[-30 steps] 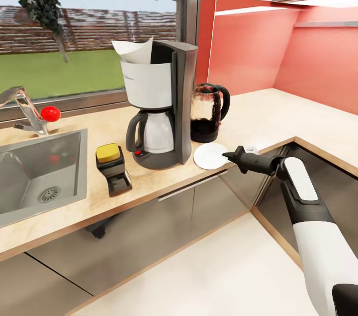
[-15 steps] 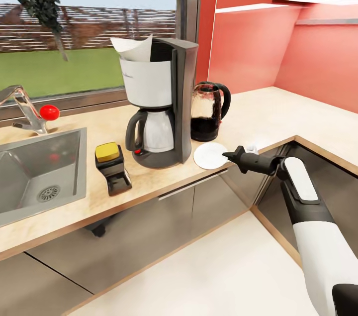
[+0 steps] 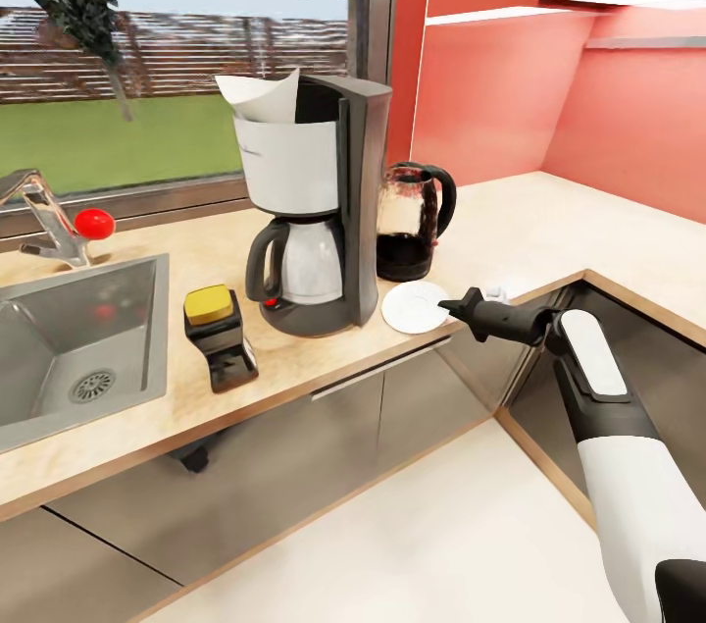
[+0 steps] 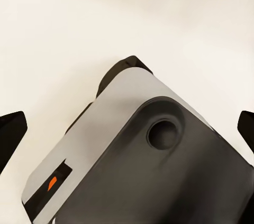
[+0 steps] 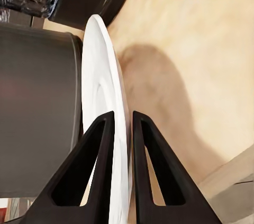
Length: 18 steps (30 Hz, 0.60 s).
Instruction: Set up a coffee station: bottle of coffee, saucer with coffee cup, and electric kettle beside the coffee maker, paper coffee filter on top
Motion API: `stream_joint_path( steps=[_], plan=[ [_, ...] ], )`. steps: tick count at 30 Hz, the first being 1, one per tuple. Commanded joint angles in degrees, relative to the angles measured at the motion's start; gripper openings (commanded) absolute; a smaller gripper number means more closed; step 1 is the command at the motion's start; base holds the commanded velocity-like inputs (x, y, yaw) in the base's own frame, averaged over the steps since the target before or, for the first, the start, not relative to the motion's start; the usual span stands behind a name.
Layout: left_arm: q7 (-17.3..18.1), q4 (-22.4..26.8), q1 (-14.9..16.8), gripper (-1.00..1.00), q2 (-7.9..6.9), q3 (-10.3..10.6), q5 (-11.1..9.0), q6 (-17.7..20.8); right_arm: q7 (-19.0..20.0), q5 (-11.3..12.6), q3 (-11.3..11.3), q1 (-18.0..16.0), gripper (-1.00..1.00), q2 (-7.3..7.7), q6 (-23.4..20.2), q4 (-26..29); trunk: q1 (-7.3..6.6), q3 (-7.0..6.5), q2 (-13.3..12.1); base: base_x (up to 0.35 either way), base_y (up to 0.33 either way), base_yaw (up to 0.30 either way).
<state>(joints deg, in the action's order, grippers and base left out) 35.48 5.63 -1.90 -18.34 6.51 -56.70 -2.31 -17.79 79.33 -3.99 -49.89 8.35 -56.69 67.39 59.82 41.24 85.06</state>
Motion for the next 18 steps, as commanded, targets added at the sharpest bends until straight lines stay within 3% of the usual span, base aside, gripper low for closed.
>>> stream_joint_path(
  steps=[1,18],
  plan=[
    [0.03,0.09,-0.03,1.00,-0.03,0.49,-0.34,-0.24,-0.48,0.47,-0.06,-0.03,-1.00,0.00,-0.17,0.02,0.00,0.04,0.02,0.003,0.000,0.000],
    [0.03,0.09,-0.03,1.00,-0.03,0.43,-0.34,-0.24,-0.47,0.47,-0.06,-0.03,-1.00,0.00,-0.17,0.02,0.00,0.30,0.02,0.000,0.000,0.000]
  ],
)
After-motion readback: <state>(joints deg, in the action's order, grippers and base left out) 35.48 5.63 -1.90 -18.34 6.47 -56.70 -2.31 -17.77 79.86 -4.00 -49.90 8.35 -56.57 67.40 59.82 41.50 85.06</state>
